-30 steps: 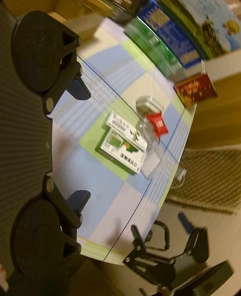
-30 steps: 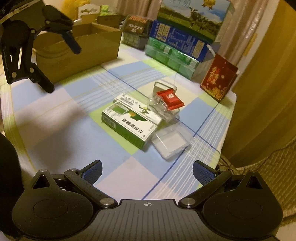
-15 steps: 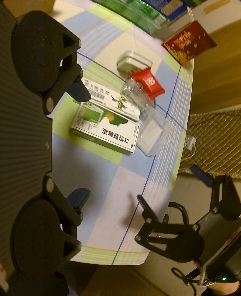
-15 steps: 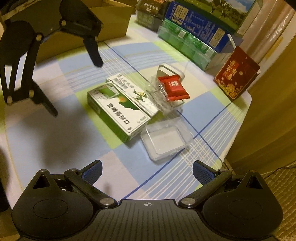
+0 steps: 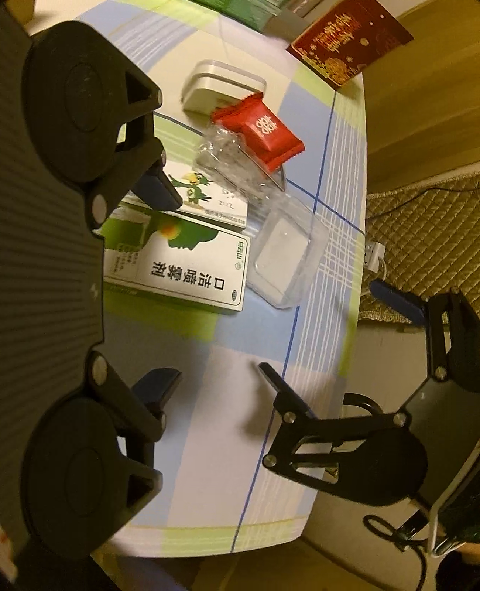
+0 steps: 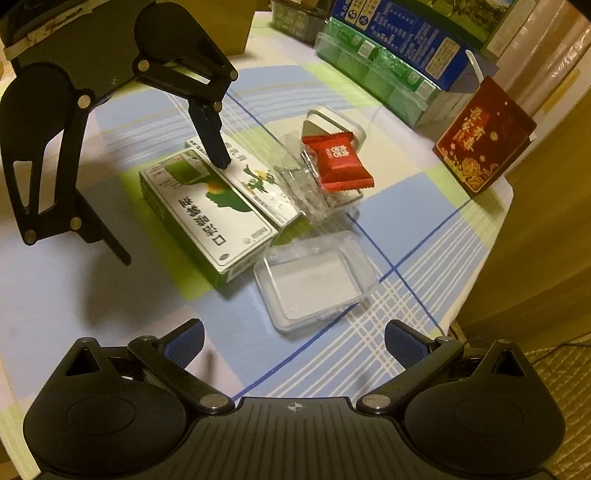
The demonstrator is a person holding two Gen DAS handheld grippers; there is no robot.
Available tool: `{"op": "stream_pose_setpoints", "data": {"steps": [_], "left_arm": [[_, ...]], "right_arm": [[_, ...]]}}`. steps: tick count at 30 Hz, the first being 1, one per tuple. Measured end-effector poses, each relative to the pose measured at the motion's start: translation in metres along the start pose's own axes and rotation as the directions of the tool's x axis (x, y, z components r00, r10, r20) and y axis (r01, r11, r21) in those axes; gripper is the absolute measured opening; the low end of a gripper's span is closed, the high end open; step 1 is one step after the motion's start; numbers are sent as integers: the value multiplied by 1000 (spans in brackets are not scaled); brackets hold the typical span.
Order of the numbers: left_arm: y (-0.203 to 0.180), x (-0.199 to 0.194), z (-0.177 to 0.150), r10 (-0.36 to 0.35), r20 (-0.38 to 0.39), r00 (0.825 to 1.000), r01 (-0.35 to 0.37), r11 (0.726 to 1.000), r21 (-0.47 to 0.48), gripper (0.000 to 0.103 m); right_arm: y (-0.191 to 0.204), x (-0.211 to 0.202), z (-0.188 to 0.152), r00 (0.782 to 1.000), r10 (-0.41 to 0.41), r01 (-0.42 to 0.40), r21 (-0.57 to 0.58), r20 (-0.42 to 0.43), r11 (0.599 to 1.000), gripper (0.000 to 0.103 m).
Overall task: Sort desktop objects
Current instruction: 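Grasp the white-green spray box with the left tool while the right tool grasps the clear tray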
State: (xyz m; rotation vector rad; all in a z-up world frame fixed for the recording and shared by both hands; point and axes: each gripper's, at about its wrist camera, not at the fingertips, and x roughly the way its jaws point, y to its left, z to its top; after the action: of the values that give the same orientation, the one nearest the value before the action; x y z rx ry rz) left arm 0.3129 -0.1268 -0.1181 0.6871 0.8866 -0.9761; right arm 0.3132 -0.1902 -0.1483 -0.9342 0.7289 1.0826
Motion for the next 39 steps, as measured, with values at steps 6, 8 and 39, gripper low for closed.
{"op": "stream_pose_setpoints", "data": {"steps": [6,8,39], "left_arm": [[7,10,3,-28,-1,1000,28,1000,2,86],[6,12,3,-24,1,1000,24,1000,14,86],[32,19,-22,-62,-85,994,54,995,-86,51]], "right_arm": [[-6,8,1,1000,1,-1,7,-12,1000,101],[-6,9,2,1000,-1,1,5,-12,1000,101],[-30,46,29,998,50,-52,-57,-38,997,101]]}}
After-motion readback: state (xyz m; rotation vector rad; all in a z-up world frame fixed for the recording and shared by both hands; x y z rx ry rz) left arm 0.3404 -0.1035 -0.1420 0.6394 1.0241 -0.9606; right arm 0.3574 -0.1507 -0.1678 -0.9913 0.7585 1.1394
